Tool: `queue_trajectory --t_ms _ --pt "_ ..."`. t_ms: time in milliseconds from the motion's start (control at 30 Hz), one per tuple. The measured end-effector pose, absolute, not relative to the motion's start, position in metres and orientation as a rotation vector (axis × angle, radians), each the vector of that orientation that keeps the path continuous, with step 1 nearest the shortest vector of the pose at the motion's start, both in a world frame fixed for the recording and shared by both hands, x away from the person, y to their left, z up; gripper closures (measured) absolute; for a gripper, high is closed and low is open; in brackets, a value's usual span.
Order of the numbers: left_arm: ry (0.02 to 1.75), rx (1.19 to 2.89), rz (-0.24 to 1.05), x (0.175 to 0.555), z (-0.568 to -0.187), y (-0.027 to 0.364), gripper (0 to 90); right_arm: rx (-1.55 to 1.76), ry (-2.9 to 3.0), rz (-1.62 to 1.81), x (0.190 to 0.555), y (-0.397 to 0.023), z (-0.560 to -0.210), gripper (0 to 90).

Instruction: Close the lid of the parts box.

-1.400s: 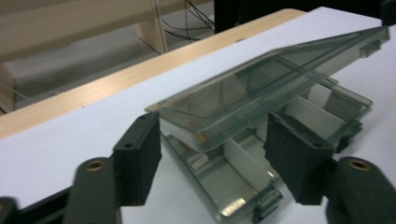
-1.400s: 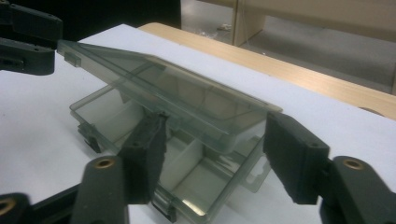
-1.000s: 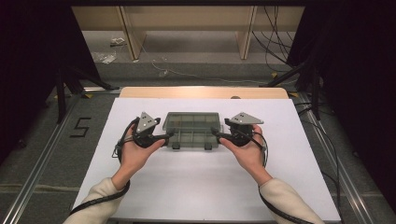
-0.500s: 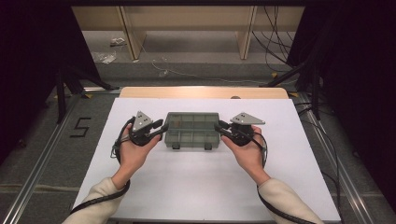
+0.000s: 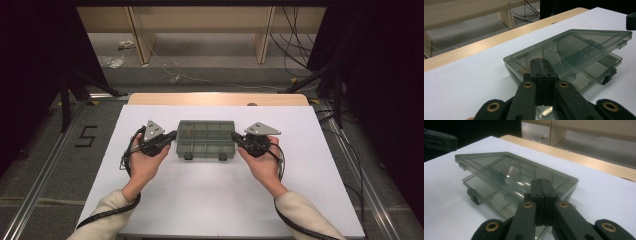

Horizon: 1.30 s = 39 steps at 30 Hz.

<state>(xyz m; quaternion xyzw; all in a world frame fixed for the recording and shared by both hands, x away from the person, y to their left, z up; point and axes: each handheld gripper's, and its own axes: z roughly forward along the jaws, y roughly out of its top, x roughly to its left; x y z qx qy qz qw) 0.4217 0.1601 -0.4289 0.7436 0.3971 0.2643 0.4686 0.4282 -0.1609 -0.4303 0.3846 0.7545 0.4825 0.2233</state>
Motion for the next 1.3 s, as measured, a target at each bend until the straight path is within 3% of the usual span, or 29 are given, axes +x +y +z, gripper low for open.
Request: queue_trajectory --t_ms 1300 --pt "0.981 1.899 0.593 0.424 -0.441 0.152 89.4 1.074 2.172 1.258 0.432 -0.156 -0.443 90.0"
